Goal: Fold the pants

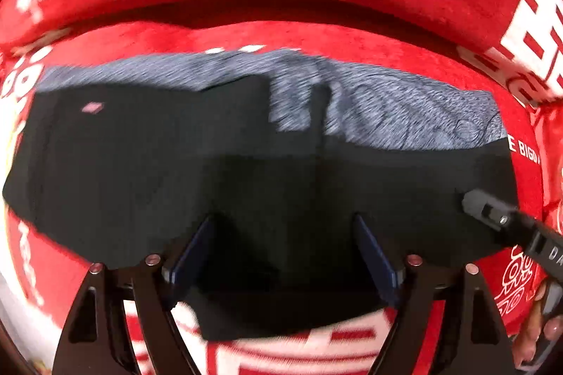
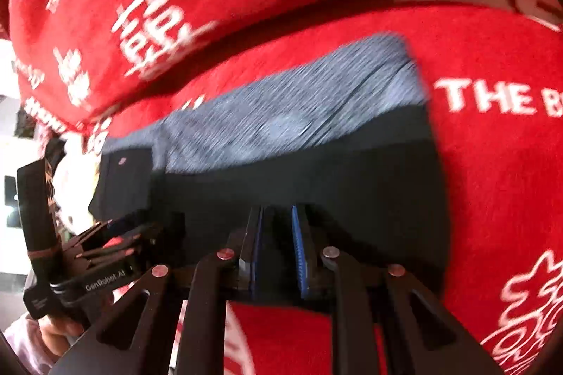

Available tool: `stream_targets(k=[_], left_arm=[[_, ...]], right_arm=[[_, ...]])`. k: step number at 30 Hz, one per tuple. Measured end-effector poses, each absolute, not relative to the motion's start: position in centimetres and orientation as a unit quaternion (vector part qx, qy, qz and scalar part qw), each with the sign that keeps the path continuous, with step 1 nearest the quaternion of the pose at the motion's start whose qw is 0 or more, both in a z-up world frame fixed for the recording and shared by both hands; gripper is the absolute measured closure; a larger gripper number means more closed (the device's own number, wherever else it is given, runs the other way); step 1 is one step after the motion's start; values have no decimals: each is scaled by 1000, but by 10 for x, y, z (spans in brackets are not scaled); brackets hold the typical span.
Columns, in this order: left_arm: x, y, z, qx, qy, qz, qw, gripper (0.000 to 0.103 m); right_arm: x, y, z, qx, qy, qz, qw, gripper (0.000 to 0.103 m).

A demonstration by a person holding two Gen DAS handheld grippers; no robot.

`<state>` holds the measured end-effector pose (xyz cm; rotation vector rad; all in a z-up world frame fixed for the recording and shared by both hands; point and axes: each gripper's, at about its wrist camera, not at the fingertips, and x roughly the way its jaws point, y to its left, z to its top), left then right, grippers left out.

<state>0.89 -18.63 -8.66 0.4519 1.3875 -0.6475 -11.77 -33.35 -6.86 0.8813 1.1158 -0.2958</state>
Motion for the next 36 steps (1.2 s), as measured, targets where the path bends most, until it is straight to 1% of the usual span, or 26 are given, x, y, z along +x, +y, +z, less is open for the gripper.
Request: stream_targets(k=[3,4,6,8,10,13,18,19,20,21,22,23,24,26,29,31,36], left_arm=[[7,-162,-78,196,625,-260,710,21],[7,-153,-73,196,624,-249,715,21],[8,-134,-63,191,620,-228,726,21],[14,-114,-58,182,620,-211,733,21],[21,-101,-58,175,625,-198,735,21],[32,-86,-62,169,631,-194,732,21],[51,-87,-77,188,635,-207,720,21],[54,-85,-79,193,638,-208,716,21],[59,-84,-81,196,641,-211,711,21],[62,-82,-82,198,644,-211,708,21],[65,-79,-83,200,647,-212,705,21],[69,-75,-84,200,649,-213,703,21],[72,-72,-84,199,649,-214,702,21],[79,-66,-87,199,651,-212,701,21],[88,-59,-87,192,657,-205,699,21],[92,-54,-87,189,658,-203,700,21],[101,-45,-91,188,660,-197,700,21]], right_arm=[[-108,-311,-67,377,530,-101,753,84],[-105,-306,-65,375,535,-90,752,81],[-97,-293,-58,360,540,-70,757,71],[-86,-280,-47,340,535,-44,772,54],[-73,-263,-37,308,532,-24,789,52],[-53,-229,-37,238,548,-6,802,52],[-46,-187,-42,113,567,-44,814,52],[-43,-185,-46,105,567,-62,815,55],[-39,-188,-51,113,571,-70,810,78],[-35,-194,-61,160,587,-63,791,88],[-33,-197,-63,189,590,-74,781,88],[-34,-197,-60,202,588,-82,779,98],[-32,-194,-58,202,590,-73,778,102],[-32,-178,-60,200,606,-42,769,102],[-35,-148,-59,149,630,-28,761,101],[-36,-146,-53,157,624,-39,764,100],[-32,-182,-37,196,594,-115,772,91]])
